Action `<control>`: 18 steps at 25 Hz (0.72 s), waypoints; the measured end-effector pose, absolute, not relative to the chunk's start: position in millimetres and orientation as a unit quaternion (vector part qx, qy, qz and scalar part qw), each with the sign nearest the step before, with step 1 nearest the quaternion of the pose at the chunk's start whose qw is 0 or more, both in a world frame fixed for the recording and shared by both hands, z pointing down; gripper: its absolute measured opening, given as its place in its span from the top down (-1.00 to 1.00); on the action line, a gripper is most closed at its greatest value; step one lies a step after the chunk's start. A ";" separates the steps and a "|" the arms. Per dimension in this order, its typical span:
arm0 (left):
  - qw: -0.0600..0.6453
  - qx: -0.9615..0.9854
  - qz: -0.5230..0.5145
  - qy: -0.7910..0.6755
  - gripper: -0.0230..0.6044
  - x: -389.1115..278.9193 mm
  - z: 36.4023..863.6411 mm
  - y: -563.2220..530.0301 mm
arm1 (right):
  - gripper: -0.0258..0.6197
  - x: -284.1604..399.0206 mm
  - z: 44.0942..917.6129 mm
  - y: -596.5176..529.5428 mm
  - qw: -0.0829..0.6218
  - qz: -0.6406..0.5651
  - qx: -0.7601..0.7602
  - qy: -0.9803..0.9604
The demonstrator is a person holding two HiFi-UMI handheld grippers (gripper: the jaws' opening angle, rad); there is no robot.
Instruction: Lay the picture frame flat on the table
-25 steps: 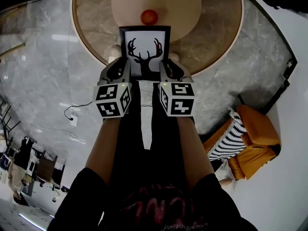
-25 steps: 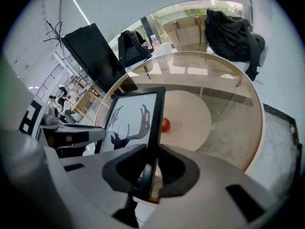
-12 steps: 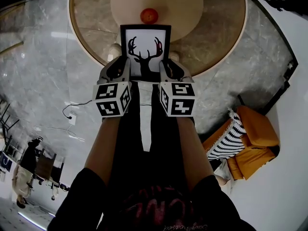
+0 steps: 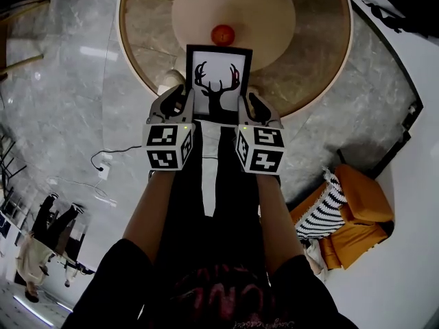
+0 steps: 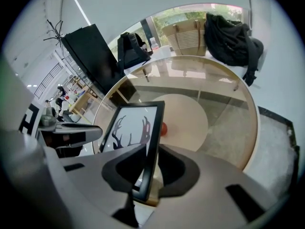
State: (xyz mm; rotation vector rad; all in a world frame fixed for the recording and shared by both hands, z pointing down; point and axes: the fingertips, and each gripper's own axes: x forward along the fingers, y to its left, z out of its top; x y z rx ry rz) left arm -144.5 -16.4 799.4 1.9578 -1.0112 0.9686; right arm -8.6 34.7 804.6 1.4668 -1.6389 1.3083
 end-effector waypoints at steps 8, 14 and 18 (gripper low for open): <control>0.326 0.779 0.352 -0.404 0.75 -141.9 741.4 -33.3 | 0.75 -7.1 747.1 7.5 0.273 0.443 0.559 -0.645; 0.304 0.791 0.325 -0.420 0.85 -135.1 692.0 -47.7 | 0.79 -9.1 693.9 -13.1 0.252 0.405 0.563 -0.675; 0.291 0.797 0.311 -0.429 0.88 -134.5 659.0 -53.9 | 0.82 -13.4 658.7 -20.8 0.244 0.378 0.561 -0.695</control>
